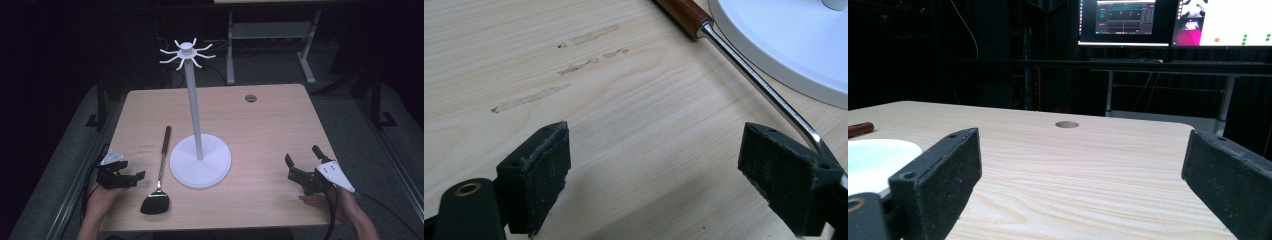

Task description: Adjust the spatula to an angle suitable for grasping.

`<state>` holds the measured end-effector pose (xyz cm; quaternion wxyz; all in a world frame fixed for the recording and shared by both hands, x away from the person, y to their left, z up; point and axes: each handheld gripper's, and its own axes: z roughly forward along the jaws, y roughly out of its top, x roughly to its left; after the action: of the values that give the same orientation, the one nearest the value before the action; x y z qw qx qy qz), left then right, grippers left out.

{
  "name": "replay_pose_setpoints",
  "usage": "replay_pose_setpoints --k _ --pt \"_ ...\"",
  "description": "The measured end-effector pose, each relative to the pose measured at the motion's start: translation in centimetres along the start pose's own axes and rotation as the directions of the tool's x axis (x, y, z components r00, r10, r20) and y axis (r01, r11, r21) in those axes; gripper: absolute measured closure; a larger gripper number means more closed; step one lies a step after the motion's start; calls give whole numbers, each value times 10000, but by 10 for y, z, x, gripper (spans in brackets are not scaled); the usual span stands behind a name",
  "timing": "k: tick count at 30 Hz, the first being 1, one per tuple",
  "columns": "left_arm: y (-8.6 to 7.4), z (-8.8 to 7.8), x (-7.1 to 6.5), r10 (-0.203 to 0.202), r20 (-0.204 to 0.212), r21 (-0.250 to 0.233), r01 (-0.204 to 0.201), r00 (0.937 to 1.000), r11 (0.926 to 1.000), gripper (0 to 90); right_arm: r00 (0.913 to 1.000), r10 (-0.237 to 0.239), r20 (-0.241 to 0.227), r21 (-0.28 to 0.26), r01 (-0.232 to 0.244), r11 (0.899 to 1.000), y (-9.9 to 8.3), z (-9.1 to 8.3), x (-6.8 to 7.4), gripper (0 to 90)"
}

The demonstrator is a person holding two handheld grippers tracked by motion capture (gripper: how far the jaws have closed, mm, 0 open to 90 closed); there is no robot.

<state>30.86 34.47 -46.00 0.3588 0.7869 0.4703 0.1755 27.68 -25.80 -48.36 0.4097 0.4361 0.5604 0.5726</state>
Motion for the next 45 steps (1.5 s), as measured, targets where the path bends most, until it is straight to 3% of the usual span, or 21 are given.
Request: replay_pose_setpoints --k 5,13,16,18,20,23,32,35,39,40,43,45 --pt "4 -2 1 -12 -76 52 12 10000 10000 146 10000 4 0 1 -4 10000 0 0 0 21" --pt "16 -6 -2 -363 -109 -61 363 9993 9993 269 10000 -12 2 -5 12 10000 0 0 0 20" --pt "26 -4 0 -437 -284 -27 436 9986 9990 372 10000 4 -1 3 -4 10000 0 0 0 20" --pt "29 -4 1 -450 -327 -52 449 9985 9990 394 10000 2 -2 0 -2 10000 0 0 0 20" --pt "38 -2 1 -469 -452 -97 465 9979 9989 503 10000 4 -11 1 -4 10000 0 0 0 20" --pt "43 0 2 -448 -476 -142 442 9979 9989 581 10000 -4 -13 4 4 10000 0 0 0 20" --pt "72 24 -2 -226 -312 107 229 9993 9997 798 10000 -6 -20 7 6 10000 0 0 0 20" --pt "79 35 -4 -410 -185 137 412 9990 9991 877 10000 -16 -21 -1 16 10000 0 0 0 20" --pt "86 46 -2 -342 -16 31 342 9994 9994 896 10000 -7 -20 8 7 10000 0 0 0 20" --pt "87 49 -3 -534 40 20 534 9986 9986 897 10000 -11 -17 4 11 10000 0 0 0 20" --pt "88 57 -4 -409 -8 201 409 9992 9990 897 10000 -25 13 -6 25 10000 0 0 0 20" --pt "89 62 -4 -598 86 147 596 9982 9981 897 10000 -21 9 -3 21 10000 0 0 0 20"
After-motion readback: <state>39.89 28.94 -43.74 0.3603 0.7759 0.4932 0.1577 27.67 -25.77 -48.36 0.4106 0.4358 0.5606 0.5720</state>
